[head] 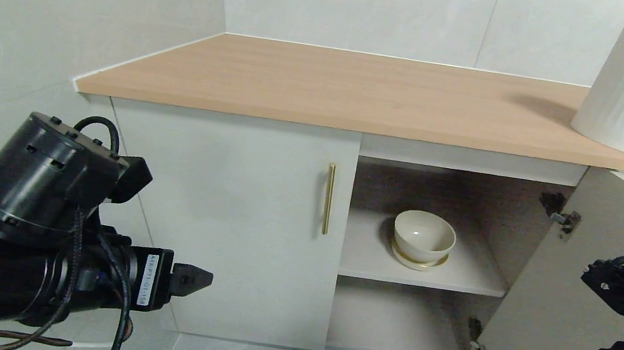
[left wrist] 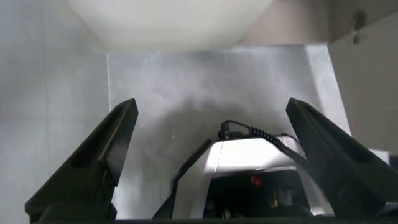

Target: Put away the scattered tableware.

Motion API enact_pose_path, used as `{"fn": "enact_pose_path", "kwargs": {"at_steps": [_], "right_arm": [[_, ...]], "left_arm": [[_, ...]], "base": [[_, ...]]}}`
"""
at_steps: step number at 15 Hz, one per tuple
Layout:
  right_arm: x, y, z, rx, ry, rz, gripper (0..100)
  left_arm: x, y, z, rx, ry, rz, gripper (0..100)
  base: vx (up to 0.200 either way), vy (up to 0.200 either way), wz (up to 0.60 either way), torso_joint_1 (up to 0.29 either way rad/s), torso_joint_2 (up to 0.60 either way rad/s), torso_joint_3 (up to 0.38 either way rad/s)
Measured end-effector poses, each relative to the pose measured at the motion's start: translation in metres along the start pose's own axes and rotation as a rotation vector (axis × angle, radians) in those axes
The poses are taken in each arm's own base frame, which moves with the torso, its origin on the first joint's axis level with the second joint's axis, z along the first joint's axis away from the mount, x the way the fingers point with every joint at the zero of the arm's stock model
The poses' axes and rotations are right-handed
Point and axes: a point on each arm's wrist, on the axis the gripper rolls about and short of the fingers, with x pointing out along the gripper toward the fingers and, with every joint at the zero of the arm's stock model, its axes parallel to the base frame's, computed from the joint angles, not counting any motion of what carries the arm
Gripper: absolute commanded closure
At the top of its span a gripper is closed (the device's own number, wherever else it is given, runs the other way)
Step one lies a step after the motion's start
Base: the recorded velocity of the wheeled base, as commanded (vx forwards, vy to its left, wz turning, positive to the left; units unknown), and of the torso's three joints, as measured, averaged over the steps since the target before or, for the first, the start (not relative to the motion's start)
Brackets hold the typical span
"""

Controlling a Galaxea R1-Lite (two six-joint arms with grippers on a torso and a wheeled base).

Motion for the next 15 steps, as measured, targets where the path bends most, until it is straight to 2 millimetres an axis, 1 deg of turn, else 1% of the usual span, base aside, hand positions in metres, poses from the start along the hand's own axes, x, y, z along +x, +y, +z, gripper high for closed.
{"fn": "enact_pose_path", "kwargs": {"at_steps": [8, 15], "right_arm": [[0.0000, -0.0001, -0.0003, -0.002, 0.003, -0.001, 0], [-0.0007, 0.0003, 0.0007, -0.001, -0.002, 0.001, 0]], "left_arm": [[0.0023, -0.0024, -0.0016, 0.007, 0.011, -0.002, 0], [0.0032, -0.0025, -0.0024, 0.012, 0.014, 0.000, 0]], "base": [[-0.200, 0.000, 0.00, 0.002, 0.00, -0.001], [0.000, 0.000, 0.00, 0.000, 0.00, 0.000]]}}
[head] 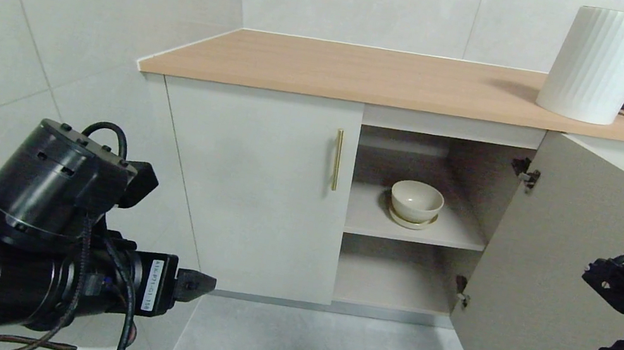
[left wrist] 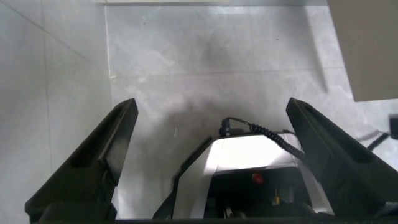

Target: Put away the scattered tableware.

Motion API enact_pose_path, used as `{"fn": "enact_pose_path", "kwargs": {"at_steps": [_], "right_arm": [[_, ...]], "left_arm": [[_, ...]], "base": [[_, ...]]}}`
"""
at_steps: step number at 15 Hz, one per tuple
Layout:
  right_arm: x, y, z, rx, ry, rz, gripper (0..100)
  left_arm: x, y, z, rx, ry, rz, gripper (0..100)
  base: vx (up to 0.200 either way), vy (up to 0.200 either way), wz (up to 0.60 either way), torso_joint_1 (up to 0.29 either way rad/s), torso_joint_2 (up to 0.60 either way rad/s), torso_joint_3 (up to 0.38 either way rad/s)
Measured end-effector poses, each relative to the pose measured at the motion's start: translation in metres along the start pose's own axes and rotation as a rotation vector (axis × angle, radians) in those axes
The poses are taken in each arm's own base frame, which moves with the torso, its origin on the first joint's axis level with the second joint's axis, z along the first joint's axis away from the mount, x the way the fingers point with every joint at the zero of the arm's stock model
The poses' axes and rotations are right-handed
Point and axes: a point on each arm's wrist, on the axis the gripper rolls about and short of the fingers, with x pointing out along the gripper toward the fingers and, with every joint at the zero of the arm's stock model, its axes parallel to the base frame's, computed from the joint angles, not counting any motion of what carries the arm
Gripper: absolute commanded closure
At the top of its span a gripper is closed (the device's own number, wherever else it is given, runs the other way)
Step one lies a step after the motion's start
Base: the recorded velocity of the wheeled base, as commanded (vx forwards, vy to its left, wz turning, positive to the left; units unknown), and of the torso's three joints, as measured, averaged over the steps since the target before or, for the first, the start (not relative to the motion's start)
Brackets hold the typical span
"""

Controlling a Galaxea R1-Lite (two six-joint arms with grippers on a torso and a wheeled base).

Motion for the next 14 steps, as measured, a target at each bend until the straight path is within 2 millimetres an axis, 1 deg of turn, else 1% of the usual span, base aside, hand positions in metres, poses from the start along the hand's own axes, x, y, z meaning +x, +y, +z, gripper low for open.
{"fn": "enact_pose_path", "kwargs": {"at_steps": [2, 10, 14], "right_arm": [[0.000, 0.000, 0.000, 0.000, 0.000, 0.000, 0], [-0.009, -0.001, 0.002, 0.002, 0.017, -0.012, 0], [-0.012, -0.003, -0.001, -0.003, 0.069, -0.046, 0]], "left_arm": [[0.000, 0.000, 0.000, 0.001, 0.000, 0.002, 0], [0.006, -0.001, 0.000, 0.007, -0.002, 0.040, 0], [0.006, -0.001, 0.000, 0.006, 0.000, 0.041, 0]], "base": [[0.000, 0.000, 0.00, 0.000, 0.00, 0.000], [0.000, -0.200, 0.00, 0.004, 0.00, 0.003], [0.000, -0.200, 0.00, 0.001, 0.01, 0.000]]}}
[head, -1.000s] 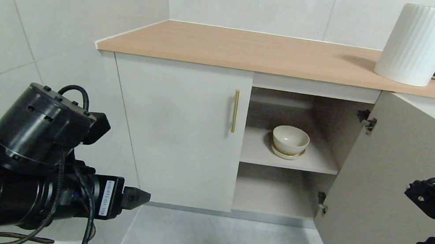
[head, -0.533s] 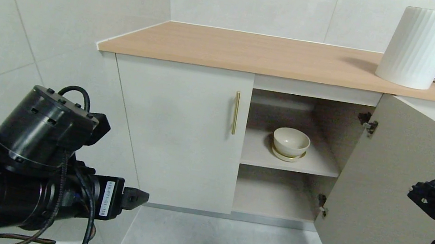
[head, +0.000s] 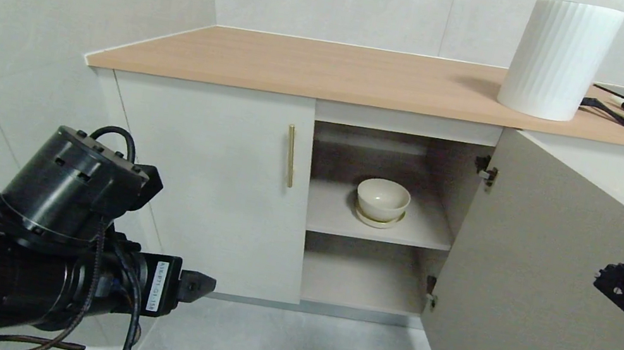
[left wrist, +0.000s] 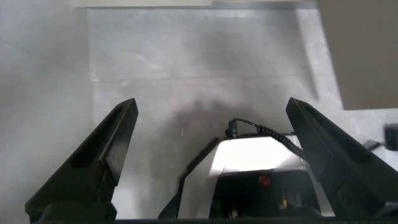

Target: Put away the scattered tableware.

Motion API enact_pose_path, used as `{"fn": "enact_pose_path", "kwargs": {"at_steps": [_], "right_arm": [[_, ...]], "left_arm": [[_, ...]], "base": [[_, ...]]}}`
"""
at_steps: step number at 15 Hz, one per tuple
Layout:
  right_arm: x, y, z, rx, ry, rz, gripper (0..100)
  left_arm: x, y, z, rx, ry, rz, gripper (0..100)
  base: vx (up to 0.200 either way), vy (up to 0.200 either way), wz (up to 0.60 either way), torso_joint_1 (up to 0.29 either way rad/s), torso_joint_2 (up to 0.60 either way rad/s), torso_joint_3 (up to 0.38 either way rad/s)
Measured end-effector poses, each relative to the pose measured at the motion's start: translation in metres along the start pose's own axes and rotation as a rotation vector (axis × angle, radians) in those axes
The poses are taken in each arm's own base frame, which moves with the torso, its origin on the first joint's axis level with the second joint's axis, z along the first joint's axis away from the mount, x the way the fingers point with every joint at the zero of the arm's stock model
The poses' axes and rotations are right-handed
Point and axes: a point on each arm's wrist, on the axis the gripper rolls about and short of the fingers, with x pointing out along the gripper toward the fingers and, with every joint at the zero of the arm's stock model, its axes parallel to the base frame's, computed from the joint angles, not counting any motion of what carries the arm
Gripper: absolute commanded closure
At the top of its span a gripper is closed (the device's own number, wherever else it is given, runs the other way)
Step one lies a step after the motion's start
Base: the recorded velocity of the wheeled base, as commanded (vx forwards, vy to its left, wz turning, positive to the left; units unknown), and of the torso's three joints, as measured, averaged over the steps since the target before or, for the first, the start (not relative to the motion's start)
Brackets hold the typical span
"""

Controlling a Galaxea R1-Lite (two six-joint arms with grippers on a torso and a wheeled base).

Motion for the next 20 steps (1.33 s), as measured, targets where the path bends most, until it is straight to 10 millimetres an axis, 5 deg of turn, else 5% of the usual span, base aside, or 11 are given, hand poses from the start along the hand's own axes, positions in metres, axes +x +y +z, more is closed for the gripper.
{"fn": "enact_pose_path", "kwargs": {"at_steps": [3, 20], "right_arm": [[-0.003, -0.004, 0.002, 0.013, 0.013, -0.027, 0], [-0.035, -0.073, 0.035, 0.192, -0.162, -0.330, 0]], "left_arm": [[0.000, 0.000, 0.000, -0.001, 0.000, 0.000, 0], [-0.004, 0.001, 0.002, -0.019, -0.014, -0.007, 0]], "base": [[0.000, -0.200, 0.00, -0.001, 0.00, 0.007], [0.000, 0.000, 0.00, 0.000, 0.00, 0.000]]}}
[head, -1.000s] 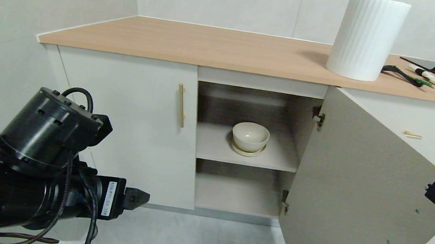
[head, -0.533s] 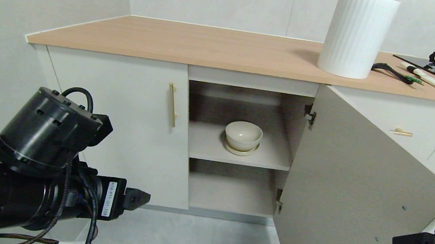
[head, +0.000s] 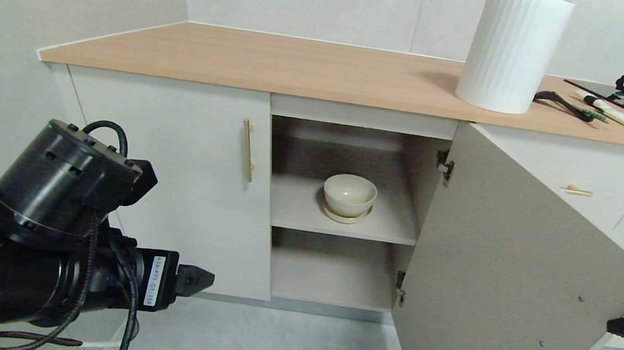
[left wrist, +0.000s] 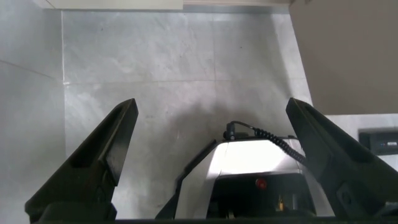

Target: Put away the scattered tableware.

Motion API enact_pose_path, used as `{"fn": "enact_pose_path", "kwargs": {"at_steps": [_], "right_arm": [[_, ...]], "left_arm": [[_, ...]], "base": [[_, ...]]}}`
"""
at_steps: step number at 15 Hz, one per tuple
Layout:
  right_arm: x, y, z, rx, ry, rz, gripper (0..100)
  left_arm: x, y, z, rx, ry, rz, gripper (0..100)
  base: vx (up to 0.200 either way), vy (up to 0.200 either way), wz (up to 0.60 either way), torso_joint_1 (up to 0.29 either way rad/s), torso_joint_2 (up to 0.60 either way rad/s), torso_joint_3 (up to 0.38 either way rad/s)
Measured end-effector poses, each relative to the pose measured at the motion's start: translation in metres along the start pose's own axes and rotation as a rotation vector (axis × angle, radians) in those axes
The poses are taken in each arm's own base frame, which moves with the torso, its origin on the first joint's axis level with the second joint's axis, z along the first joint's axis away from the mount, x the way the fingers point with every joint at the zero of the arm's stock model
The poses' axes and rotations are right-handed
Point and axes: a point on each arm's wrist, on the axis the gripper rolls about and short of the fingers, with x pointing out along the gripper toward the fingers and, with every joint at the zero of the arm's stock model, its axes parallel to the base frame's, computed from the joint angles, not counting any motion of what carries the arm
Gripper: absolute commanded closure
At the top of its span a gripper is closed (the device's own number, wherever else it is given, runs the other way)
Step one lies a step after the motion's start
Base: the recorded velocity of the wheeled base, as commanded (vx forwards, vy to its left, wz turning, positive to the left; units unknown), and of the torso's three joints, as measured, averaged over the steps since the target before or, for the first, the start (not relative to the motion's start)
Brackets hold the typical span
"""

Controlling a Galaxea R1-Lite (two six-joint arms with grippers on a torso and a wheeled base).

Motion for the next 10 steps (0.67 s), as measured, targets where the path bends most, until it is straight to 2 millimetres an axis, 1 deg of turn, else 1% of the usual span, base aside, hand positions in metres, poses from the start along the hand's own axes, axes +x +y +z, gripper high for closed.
{"fn": "enact_pose_path", "kwargs": {"at_steps": [1, 3, 6, 7, 10], "right_arm": [[0.001, -0.009, 0.003, 0.004, -0.009, -0.037, 0], [0.001, -0.016, 0.004, 0.007, -0.009, -0.061, 0], [-0.002, -0.019, 0.002, 0.009, -0.002, -0.048, 0], [-0.004, -0.018, -0.001, -0.014, 0.018, 0.004, 0], [-0.010, -0.017, -0.005, -0.037, 0.027, 0.044, 0]], "left_arm": [[-0.001, 0.000, 0.000, -0.001, -0.001, -0.003, 0], [-0.002, 0.001, 0.001, -0.003, -0.005, -0.004, 0], [-0.002, 0.001, 0.001, -0.003, -0.006, -0.005, 0], [-0.002, 0.001, 0.001, -0.003, -0.007, -0.005, 0], [-0.002, 0.001, 0.001, -0.004, -0.006, -0.004, 0]], "base": [[0.000, 0.000, 0.00, 0.000, 0.00, 0.000], [0.000, 0.000, 0.00, 0.000, 0.00, 0.000], [0.000, 0.000, 0.00, 0.000, 0.00, 0.000], [0.000, 0.000, 0.00, 0.000, 0.00, 0.000], [0.000, 0.000, 0.00, 0.000, 0.00, 0.000]]}}
